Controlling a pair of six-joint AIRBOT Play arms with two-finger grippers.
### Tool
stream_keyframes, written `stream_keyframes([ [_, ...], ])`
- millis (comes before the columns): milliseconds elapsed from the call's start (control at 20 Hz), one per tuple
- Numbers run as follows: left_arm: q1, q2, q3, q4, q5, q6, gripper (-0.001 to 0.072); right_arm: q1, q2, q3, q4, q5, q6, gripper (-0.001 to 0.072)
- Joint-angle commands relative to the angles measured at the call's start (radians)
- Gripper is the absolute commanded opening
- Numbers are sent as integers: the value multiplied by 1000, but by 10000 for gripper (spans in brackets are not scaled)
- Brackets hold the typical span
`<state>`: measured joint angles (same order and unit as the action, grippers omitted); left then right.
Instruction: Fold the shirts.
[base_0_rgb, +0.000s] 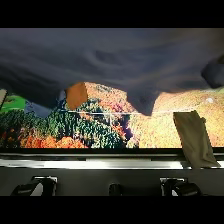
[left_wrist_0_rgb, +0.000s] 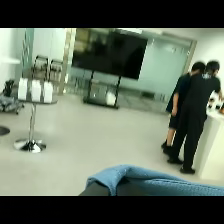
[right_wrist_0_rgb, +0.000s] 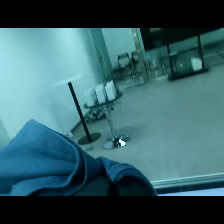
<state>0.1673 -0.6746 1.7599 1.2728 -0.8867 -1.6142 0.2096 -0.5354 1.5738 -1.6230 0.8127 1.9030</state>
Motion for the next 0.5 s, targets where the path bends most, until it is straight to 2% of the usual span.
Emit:
stream_keyframes([
  [0, 0, 27, 31, 4, -17, -16, 22, 0, 66, 6, -13, 13, 36, 38],
  [150, 0, -4, 11, 4, -116, 26, 22, -1, 20, 6, -13, 135, 55, 39],
  [250, 0, -38, -60, 4, -178, 66, 22, 0, -48, 6, -14, 281, 103, 39],
  [350, 0, -84, -200, 4, -202, 100, 22, 0, -160, 1, -47, 449, 102, 40],
  [450, 0, -145, -375, 3, -185, 121, 22, -1, -300, -38, -114, 469, 102, 39],
])
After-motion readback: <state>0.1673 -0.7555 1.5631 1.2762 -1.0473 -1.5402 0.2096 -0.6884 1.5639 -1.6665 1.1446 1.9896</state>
